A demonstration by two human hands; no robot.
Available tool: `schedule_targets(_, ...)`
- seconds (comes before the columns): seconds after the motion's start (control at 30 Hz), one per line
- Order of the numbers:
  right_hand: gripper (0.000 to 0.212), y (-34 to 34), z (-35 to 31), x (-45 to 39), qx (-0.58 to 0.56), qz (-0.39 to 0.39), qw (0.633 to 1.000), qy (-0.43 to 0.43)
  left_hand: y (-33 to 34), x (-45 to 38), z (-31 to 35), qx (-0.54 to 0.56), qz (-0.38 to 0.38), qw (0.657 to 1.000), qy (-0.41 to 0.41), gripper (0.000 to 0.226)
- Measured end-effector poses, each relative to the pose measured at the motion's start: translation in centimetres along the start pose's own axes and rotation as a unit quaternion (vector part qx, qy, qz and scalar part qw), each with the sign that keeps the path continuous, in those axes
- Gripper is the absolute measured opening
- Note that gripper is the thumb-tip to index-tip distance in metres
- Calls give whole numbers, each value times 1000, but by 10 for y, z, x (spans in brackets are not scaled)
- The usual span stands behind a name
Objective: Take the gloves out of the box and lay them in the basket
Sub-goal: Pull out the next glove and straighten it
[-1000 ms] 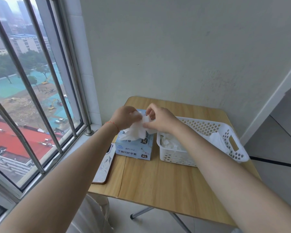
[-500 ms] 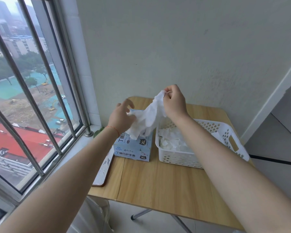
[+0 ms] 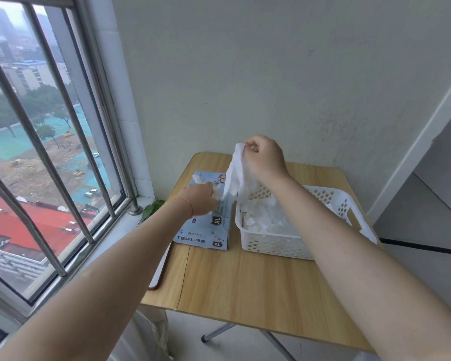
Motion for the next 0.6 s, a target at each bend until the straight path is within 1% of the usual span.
schedule_targets(0.07, 12, -1, 2, 3, 7, -26, 1000, -4, -5, -6, -7, 90, 54, 994, 20, 19)
schedule_targets(0.1, 11, -3, 2, 5, 11, -36, 999, -9, -10, -6, -8, 141, 100, 985, 20, 19)
schedule_targets(0.17, 10, -6, -1, 7, 19, -56, 998, -20, -22, 1, -2, 245, 220, 943, 40, 7)
schedule_targets(0.2, 10, -7, -3, 9, 18, -67, 997, -22, -29, 7, 6, 328, 241, 912, 47, 10)
schedule_targets(0.23, 10, -8, -5, 11, 12, -77, 997, -23, -36, 14, 15, 418, 211, 882, 59, 13)
schedule_targets(0.27, 10, -8, -7, 12, -3, -87, 996, -22, -41, 19, 24, 479, 152, 861, 74, 16)
schedule_targets(0.3, 11, -8, -10, 14, -23, -97, 995, -20, -44, 24, 31, 486, 93, 864, 88, 21)
schedule_targets(0.33, 12, -9, -12, 15, -46, -104, 993, -13, -45, 26, 34, 470, 55, 875, 99, 27)
schedule_targets(0.37, 14, -10, -14, 16, -65, -111, 992, -3, -45, 27, 35, 455, 44, 885, 94, 32)
schedule_targets(0.4, 17, -12, -14, 17, -79, -118, 990, 6, -44, 28, 34, 446, 60, 889, 82, 31)
schedule_targets(0.43, 23, -15, -13, 18, -86, -129, 988, 14, -45, 27, 33, 448, 88, 887, 67, 21)
schedule_targets(0.47, 31, -18, -12, 20, -88, -151, 984, 25, -46, 27, 31, 458, 115, 880, 51, 6)
schedule_targets(0.5, 39, -22, -10, 23, -84, -187, 978, 37, -47, 29, 28, 478, 133, 868, 38, 7)
schedule_targets(0.53, 42, -27, -8, 25, -76, -229, 969, 47, -47, 29, 24, 502, 148, 852, 21, 14)
schedule_targets(0.6, 34, -35, -4, 30, -44, -288, 955, 52, -48, 32, 17, 571, 170, 803, -7, 17)
Point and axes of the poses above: each hand's wrist, its own x-axis away from the middle knuckle, its own y-axis out of the palm, z = x × y, the point moved 1 cm from there along -x, towards the middle knuckle, and after that the axes turned 9 degrees about x, right-handed, at the moved point
